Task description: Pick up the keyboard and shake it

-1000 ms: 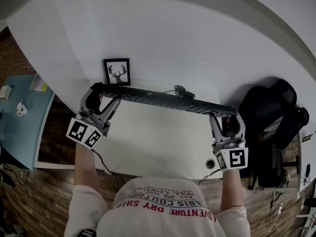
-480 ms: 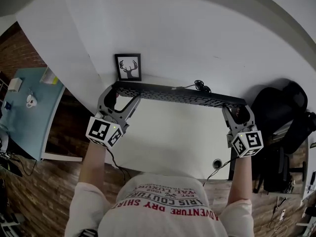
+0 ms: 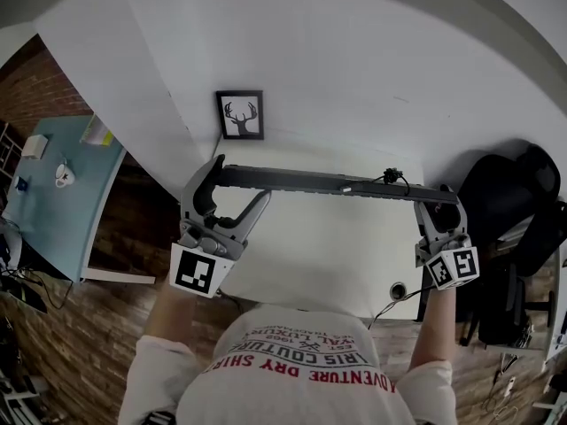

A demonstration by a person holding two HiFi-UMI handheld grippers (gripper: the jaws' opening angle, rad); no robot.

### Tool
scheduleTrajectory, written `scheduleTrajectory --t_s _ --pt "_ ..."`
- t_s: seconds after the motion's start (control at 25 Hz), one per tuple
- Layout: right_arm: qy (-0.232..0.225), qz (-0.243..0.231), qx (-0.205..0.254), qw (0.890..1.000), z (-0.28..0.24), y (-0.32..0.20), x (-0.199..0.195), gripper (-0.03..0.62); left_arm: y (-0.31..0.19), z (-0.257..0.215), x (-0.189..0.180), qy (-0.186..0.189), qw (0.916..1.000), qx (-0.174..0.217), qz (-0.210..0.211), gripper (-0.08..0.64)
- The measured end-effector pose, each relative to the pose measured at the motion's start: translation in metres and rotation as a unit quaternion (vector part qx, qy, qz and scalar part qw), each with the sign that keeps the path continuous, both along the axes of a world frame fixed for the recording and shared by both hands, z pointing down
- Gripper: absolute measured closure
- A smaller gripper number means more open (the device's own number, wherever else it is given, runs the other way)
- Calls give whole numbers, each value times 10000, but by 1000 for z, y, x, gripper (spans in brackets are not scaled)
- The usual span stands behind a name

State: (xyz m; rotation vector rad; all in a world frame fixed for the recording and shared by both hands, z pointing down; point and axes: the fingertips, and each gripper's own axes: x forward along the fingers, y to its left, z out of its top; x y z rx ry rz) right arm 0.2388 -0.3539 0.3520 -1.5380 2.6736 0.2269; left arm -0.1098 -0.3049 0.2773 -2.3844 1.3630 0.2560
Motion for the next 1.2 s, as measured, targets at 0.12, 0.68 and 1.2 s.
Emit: scheduleTrajectory --t_s 0.12,0.68,1.2 --pt "-19 28 30 10000 -1 6 1 298 8 -1 1 -123 9998 134 -20 219" --pt "332 190 -519 9979 12 14 -10 298 -12 32 -15 -13 9972 -714 212 219" --pt "449 353 -1918 9798 106 32 -8 298 -41 143 -13 203 9663 -2542 350 219"
